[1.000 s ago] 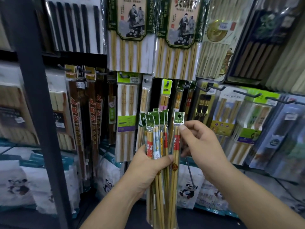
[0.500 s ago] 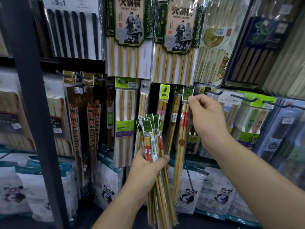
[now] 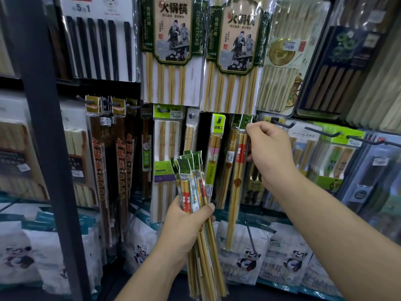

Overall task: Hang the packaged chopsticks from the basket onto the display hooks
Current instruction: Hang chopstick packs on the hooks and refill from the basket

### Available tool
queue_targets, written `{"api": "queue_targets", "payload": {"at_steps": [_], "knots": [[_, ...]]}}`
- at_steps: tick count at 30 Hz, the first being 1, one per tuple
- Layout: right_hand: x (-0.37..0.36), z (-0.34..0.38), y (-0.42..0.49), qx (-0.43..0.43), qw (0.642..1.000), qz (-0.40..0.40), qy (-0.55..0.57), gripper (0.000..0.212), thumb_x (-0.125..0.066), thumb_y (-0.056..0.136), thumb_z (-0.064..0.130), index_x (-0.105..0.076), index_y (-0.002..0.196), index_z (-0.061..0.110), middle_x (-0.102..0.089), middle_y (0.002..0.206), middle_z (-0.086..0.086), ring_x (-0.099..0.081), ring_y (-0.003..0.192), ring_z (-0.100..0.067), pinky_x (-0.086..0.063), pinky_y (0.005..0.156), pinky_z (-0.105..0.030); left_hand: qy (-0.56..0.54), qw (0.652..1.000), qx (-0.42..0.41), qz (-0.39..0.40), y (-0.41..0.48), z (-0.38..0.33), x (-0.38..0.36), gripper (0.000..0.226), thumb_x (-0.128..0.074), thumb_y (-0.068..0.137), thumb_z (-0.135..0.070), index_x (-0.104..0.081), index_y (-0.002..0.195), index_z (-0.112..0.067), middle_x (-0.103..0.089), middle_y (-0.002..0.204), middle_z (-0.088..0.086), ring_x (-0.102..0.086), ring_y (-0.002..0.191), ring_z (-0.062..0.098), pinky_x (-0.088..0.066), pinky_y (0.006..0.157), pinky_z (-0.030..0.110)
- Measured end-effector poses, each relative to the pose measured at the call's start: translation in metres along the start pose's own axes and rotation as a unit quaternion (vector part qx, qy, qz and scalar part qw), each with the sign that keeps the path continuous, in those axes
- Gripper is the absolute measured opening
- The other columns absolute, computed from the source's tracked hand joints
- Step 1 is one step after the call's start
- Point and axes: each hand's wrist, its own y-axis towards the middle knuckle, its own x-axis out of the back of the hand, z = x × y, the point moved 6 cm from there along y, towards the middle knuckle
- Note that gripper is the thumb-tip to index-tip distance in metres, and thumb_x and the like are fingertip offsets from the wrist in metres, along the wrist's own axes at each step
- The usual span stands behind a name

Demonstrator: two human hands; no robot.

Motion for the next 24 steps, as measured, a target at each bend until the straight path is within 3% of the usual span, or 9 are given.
{"api": "queue_targets", "payload": {"at_steps": [3,9,18,21,24], "knots": [[0.0,-0.001,0.0,-0.001,1.0,0.0,-0.006,0.029,-0.051,0.1,0.018,-0.056,0.091,-0.009,-0.047,0.074,-0.01,-0.046,0.068,-0.023,-0.048,0.063,-0.037,0.02,1.0,-0.008,-0.001,0.0,-0.002,0.002,0.025,-0.079,0.087,-0.013,-0.068,0.108,-0.005,-0.077,0.086,0.013,-0.074,0.074,0.017,-0.054,0.061,0.02],[0.001,-0.004,-0.001,-0.002,1.0,0.0,-0.01,0.029,-0.053,0.1,0.019,-0.058,0.091,-0.008,-0.046,0.074,-0.009,-0.045,0.068,-0.022,-0.05,0.065,-0.034,0.034,0.999,-0.014,0.004,-0.003,-0.003,0.003,0.026,-0.079,0.088,-0.016,-0.068,0.108,-0.005,-0.076,0.082,0.01,-0.074,0.078,0.019,-0.051,0.075,0.03],[-0.001,-0.01,0.007,-0.007,1.0,-0.01,-0.023,0.03,-0.054,0.1,0.02,-0.058,0.086,-0.006,-0.045,0.071,-0.009,-0.046,0.066,-0.021,-0.053,0.069,-0.035,0.022,1.0,-0.006,0.003,-0.005,-0.002,0.002,0.029,-0.081,0.087,-0.015,-0.068,0.112,-0.009,-0.077,0.09,0.012,-0.075,0.08,0.02,-0.054,0.076,0.032],[-0.007,-0.016,0.011,-0.014,0.999,-0.016,-0.037,0.033,-0.053,0.102,0.023,-0.059,0.072,0.009,-0.046,0.064,-0.003,-0.047,0.063,-0.02,-0.053,0.066,-0.041,0.02,1.0,-0.007,0.004,-0.006,-0.002,0.001,0.03,-0.081,0.086,-0.015,-0.068,0.112,-0.011,-0.078,0.089,0.012,-0.075,0.081,0.022,-0.057,0.081,0.038],[-0.013,-0.022,0.018,-0.018,0.998,-0.022,-0.054,0.033,-0.051,0.104,0.026,-0.061,0.08,0.005,-0.045,0.056,0.005,-0.046,0.06,-0.018,-0.058,0.073,-0.051,0.008,1.0,-0.006,0.007,-0.006,-0.003,0.0,0.031,-0.084,0.083,-0.018,-0.069,0.111,-0.015,-0.078,0.091,0.013,-0.075,0.08,0.022,-0.058,0.076,0.039]]}}
